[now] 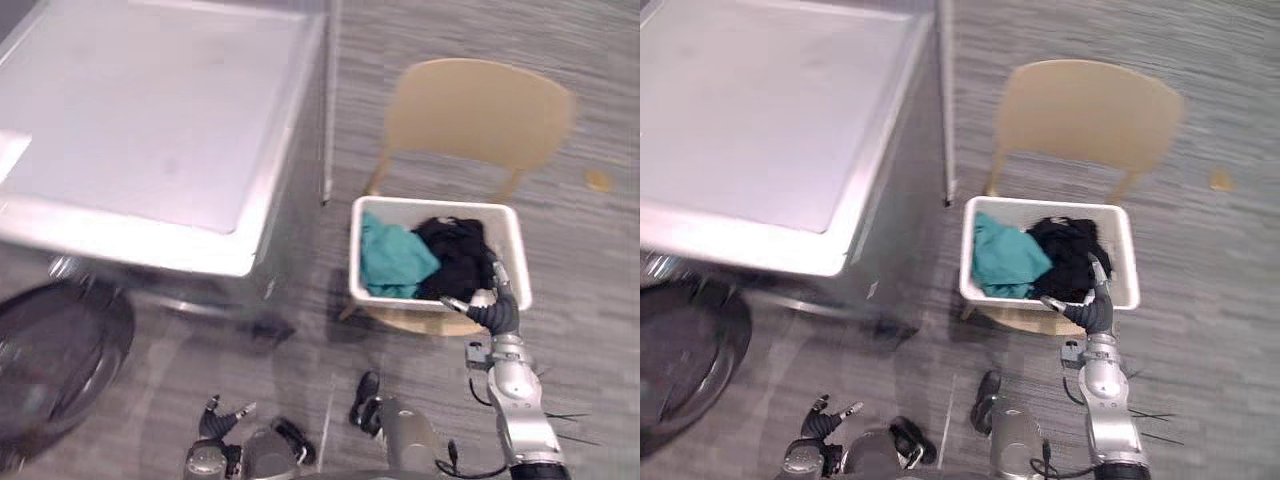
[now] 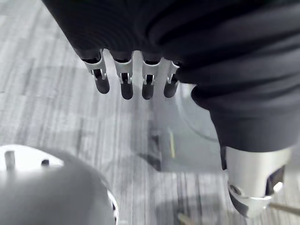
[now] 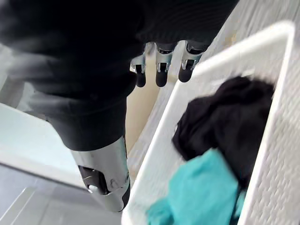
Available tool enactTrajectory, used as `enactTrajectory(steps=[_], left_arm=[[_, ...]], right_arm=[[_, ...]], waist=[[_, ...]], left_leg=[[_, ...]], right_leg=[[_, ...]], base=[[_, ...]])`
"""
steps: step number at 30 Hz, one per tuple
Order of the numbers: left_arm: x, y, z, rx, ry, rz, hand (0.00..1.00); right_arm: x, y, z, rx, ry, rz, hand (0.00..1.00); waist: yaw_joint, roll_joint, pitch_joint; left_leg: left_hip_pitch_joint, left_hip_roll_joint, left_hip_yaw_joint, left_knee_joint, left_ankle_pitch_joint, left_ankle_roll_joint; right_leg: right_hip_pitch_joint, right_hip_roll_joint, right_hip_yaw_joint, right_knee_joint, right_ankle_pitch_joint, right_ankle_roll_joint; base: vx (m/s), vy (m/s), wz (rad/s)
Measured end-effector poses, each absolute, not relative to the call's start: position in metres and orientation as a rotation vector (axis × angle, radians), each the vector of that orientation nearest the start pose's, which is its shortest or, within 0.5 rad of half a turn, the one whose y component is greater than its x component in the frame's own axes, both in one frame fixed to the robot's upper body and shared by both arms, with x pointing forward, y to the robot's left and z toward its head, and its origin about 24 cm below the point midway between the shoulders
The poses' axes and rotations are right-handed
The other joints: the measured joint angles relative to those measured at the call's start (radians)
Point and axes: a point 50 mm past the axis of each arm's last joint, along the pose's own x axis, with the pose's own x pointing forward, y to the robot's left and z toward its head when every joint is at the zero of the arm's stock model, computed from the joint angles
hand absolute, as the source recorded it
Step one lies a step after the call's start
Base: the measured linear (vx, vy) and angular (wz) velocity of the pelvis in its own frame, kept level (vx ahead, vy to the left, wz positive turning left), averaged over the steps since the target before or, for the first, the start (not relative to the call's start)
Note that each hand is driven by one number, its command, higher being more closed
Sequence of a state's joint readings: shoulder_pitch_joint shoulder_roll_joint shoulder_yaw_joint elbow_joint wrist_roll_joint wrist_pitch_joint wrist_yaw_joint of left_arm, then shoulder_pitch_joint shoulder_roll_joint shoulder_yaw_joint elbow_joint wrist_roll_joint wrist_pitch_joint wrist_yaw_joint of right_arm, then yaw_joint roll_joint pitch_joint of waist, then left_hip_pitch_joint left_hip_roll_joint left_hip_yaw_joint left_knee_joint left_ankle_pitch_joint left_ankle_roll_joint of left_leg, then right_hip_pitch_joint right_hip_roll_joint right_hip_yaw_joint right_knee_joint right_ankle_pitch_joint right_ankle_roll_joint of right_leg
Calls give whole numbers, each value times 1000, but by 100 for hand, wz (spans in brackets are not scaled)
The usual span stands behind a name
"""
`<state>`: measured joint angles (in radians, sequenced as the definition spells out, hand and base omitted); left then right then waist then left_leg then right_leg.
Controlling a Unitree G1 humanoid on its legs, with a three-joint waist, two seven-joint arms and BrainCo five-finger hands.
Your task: Pick up the laundry basket with both hands and put the clothes into the washing machine.
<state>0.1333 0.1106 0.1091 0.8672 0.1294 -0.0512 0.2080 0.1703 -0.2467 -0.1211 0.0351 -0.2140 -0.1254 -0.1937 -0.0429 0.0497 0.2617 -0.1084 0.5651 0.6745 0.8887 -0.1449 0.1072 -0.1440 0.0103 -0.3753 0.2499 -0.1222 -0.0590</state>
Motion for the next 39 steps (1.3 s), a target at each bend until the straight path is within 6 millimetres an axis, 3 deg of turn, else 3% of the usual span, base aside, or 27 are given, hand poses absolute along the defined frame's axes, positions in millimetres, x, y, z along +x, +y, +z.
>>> enactTrajectory(steps=[2, 4, 6, 7, 8, 9, 12, 15, 18, 21, 25, 32, 33, 39], left_arm=[[116, 225, -137, 274, 907, 309, 0], [117, 225, -137, 276, 904, 307, 0], [114, 220, -140, 282, 919, 277, 0], [113, 219, -140, 281, 924, 272, 0], [109, 212, -143, 264, 948, 268, 0], [107, 209, -145, 253, 957, 265, 0], [112, 216, -142, 272, 937, 267, 0], [104, 215, -146, 272, 971, 263, 0], [104, 214, -146, 275, 971, 258, 0], [111, 213, -144, 275, 947, 254, 0], [134, 210, -138, 278, 881, 255, 0], [163, 205, -127, 250, 792, 262, 0], [170, 204, -124, 253, 772, 261, 0], [188, 197, -116, 223, 713, 252, 0]], right_arm=[[212, -243, 27, -518, 43, -288, 0], [215, -246, 26, -560, 54, -274, 0], [216, -245, 19, -602, 87, -232, 0], [216, -244, 18, -615, 92, -219, 0], [216, -244, 18, -669, 90, -181, 0], [218, -245, 20, -707, 86, -163, 0], [232, -239, 23, -770, 60, -100, 0], [252, -232, 24, -865, 47, -15, 0], [269, -221, 23, -922, 36, 50, 0], [292, -212, 26, -999, 27, 112, 0], [319, -217, 34, -1119, 52, 133, 0], [340, -226, 38, -1217, 120, 104, 0], [346, -229, 42, -1227, 128, 80, 100], [364, -233, 69, -1227, 80, -37, 100]], waist=[[10, -16, 3], [24, -24, 6], [44, -29, 9], [45, -27, 9], [51, 2, -2], [55, 33, -10], [59, -15, 2], [74, -17, 2], [93, -16, 6], [104, -6, 61], [120, 14, 161], [169, 20, 183], [169, 25, 186], [190, 27, 188]], left_leg=[[-108, -50, -197, 125, -29, -44], [-158, -130, -280, 96, -53, -83], [-187, -225, -340, -99, -51, -102], [-190, -247, -351, -165, -41, -117], [-188, -290, -391, -376, 80, -162], [-176, -298, -401, -450, 87, -162], [-146, -379, -423, -582, 103, -147], [-110, -436, -427, -671, 142, -130], [-113, -456, -436, -715, 169, -127], [-154, -464, -462, -732, 199, -125], [-224, -477, -508, -780, 256, -116], [-330, -492, -552, -827, 317, -103], [-343, -496, -564, -842, 330, -101], [-370, -502, -581, -898, 365, -118]], right_leg=[[57, -7, 63, -32, 2, -6], [80, -30, 105, -41, 2, -5], [131, -59, 136, -68, 5, 5], [141, -63, 136, -73, 6, 14], [148, -51, 147, -81, 2, 46], [152, -32, 158, -86, -8, 68], [147, -87, 135, -110, 0, 94], [156, -126, 131, -113, 4, 102], [136, -136, 127, -110, 8, 111], [87, -140, 116, -87, 4, 129], [-1, -140, 82, -34, -4, 128], [-127, -154, 47, 22, -11, 124], [-144, -154, 46, 30, -13, 119], [-200, -155, 47, 49, -30, 118]], base=[[302, -38, -80], [225, 44, -72], [212, 119, -57], [222, 161, -40], [224, 205, -26], [224, 205, -5], [164, 182, 40], [51, 100, 36], [-27, 57, 10], [-121, 37, 16], [-132, 41, 27], [-50, 24, 17], [-12, 14, 24], [-3, -4, 5]])
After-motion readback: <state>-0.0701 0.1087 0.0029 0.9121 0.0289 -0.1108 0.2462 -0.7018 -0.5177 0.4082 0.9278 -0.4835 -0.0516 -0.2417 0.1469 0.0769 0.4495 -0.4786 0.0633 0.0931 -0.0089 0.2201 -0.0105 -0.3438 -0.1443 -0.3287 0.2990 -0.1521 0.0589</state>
